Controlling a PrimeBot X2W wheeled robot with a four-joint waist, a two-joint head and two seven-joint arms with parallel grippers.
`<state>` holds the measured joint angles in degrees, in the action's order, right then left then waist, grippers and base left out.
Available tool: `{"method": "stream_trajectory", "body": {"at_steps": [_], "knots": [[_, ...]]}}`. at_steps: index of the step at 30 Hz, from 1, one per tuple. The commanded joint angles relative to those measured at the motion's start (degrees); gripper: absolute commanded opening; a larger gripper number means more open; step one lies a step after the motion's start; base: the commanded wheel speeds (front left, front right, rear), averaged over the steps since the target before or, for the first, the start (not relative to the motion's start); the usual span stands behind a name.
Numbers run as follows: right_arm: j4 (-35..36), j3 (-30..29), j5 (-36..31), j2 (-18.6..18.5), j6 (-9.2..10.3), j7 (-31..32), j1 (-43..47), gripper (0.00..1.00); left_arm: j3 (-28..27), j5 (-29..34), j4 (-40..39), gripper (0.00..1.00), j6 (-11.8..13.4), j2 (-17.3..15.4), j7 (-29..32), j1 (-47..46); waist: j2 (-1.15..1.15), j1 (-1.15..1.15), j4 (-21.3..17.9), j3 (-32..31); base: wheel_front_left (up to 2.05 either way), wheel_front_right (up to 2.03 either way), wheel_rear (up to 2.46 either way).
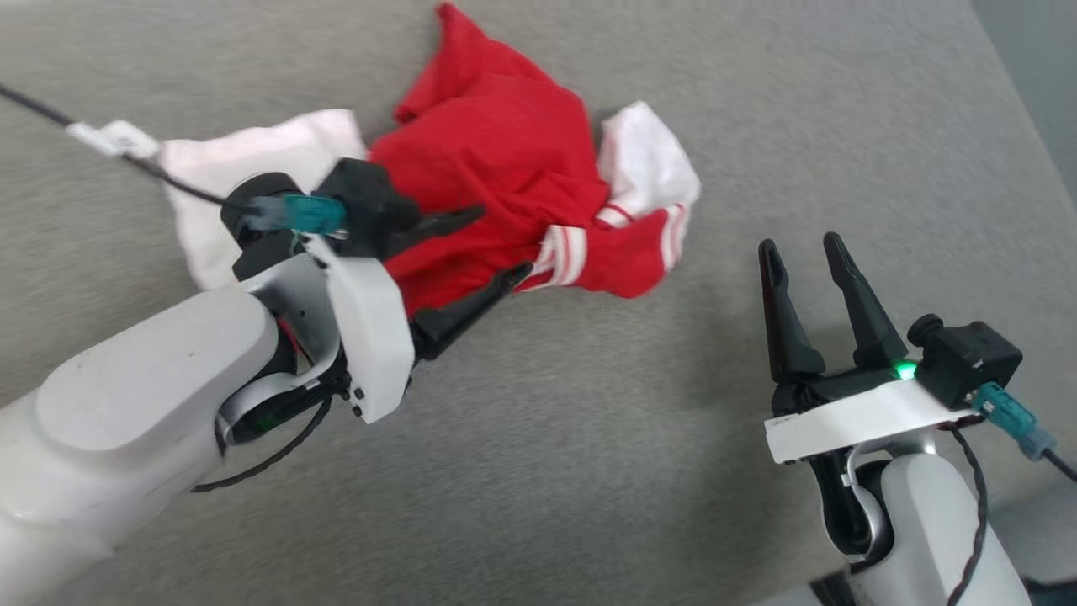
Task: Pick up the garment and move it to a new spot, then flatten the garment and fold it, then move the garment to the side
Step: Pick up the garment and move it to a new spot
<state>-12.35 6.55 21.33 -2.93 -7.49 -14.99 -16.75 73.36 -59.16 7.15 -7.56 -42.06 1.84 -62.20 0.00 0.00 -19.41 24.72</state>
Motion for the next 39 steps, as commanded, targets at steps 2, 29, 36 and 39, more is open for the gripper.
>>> {"method": "stream_trajectory", "body": {"at_steps": [2, 29, 36, 39], "knots": [[-1.0, -1.1, -2.6, 0.0, 0.00, -0.3, 0.3, 1.00, 0.0, -2.5, 1.5, 1.00, 0.1, -0.8, -6.0, 2.6, 0.00, 0.00, 6.3, -5.1, 0.00, 0.00, 0.00], [-2.7, -17.9, -13.5, 0.0, 0.00, -0.3, 13.1, 1.00, -58.1, 20.2, 15.1, 1.00, 0.1, 19.7, -17.1, 56.7, 0.00, 0.00, 25.4, -22.2, 0.00, 0.00, 0.00], [-0.3, -18.3, -12.8, -0.1, 0.01, -0.3, 13.9, 1.00, -67.7, 31.4, 7.2, 1.00, 0.1, 23.0, -17.1, 64.4, 0.00, 0.00, 24.4, -22.6, 0.00, 0.00, 0.00], [0.5, -18.0, -12.2, -0.1, 0.00, -0.3, 14.3, 1.00, -69.1, 33.5, 4.9, 1.00, 0.1, 24.1, -17.1, 65.9, 0.00, 0.00, 24.2, -22.6, 0.00, 0.00, 0.00]]}}
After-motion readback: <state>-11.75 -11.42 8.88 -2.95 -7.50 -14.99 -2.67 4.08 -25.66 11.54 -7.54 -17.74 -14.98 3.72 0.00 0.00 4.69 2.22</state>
